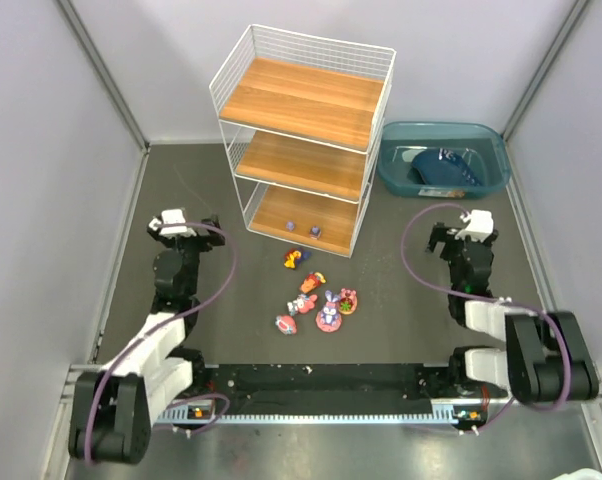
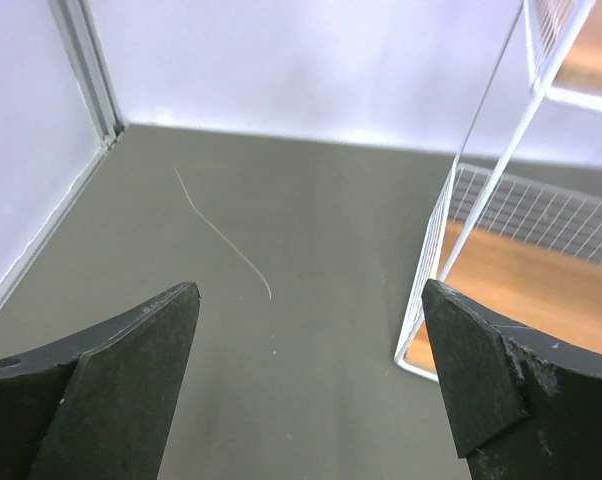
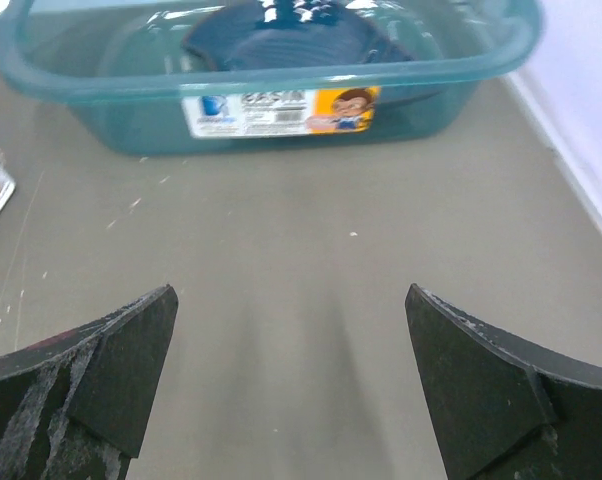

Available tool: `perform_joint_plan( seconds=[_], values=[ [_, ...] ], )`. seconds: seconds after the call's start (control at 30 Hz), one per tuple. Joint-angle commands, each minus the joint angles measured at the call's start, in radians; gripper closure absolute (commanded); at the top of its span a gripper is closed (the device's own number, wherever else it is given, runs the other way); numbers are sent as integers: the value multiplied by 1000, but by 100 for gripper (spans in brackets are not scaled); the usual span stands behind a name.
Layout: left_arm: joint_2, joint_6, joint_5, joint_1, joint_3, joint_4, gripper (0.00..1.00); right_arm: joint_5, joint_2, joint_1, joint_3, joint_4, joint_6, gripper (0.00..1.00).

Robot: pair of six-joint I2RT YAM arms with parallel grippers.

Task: Place and organize the plastic toys onto the shelf

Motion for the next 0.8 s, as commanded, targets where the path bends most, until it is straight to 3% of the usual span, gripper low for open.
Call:
perform_joint_plan(
  seconds=[0.0, 0.03, 0.2, 0.37, 0.5, 0.63, 0.77],
  values=[
    [-124, -149, -73, -5, 31, -195, 1, 247, -251, 15, 137, -373, 179, 1],
    [-150, -167, -76, -5, 37, -218, 1, 288, -283, 15, 169, -577, 221, 1],
    [-187, -278, 16, -5, 118, -463, 1, 318, -363, 15, 309, -906, 374, 1],
    [-261, -338, 142, -34, 129, -518, 1, 208, -413, 17, 337, -981, 422, 1],
    [-287, -222, 92, -131, 173, -638, 1, 103, -398, 15, 312, -1004, 477, 1],
    [-308, -195, 3, -313, 166, -683, 1, -113, -349, 17, 312, -1000, 487, 1],
    [-319, -220, -10, -461, 141, -707, 1, -126, -390, 49, 301, -1035, 479, 1]
  ],
)
